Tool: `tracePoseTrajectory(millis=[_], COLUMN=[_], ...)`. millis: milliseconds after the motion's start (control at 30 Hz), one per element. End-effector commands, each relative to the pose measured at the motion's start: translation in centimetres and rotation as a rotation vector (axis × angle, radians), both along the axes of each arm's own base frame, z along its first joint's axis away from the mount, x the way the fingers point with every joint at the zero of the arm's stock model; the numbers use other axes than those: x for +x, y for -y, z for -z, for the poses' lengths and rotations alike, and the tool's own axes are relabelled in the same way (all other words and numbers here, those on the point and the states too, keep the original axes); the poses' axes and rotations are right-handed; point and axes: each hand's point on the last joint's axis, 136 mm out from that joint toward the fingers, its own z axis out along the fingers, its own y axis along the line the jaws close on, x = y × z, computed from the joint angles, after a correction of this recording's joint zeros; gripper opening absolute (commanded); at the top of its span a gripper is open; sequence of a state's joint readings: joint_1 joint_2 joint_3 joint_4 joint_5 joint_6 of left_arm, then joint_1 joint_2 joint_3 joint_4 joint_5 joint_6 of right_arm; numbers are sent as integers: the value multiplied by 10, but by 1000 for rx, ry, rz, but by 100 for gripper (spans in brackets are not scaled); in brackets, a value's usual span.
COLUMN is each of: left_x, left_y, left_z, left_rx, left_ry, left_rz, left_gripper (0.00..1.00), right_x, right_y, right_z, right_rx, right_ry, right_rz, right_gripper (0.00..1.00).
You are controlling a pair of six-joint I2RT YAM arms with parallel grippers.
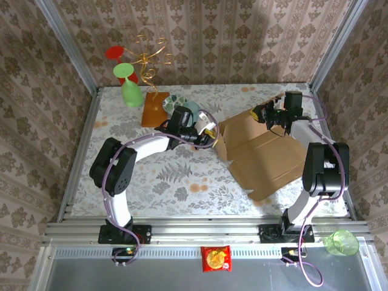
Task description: Fold the paper box
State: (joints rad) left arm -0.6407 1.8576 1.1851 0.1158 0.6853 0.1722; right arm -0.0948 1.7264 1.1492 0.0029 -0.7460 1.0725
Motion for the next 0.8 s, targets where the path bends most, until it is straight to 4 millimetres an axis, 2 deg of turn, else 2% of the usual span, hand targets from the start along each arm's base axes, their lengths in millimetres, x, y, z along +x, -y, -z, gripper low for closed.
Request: tracePoseTrajectory(millis=[0,267,533,767], left_x=[-7,-8,15,27], left_y=[10,21,15,15], left_z=[-2,2,7,12], left_rx=[-40,-51,5,37], left_ry=[-2,-8,38,53], left_rz=[24,-21,-151,-196], left_gripper=[36,40,42,42], right_x=[1,9,18,9], right_y=[-3,-4,-9,-12], right_z=[5,-11,-37,-21], right_rx=[13,64,124,127], right_ry=[19,90,150,138], right_rz=[-23,-2,14,4], right_gripper=[0,0,0,0])
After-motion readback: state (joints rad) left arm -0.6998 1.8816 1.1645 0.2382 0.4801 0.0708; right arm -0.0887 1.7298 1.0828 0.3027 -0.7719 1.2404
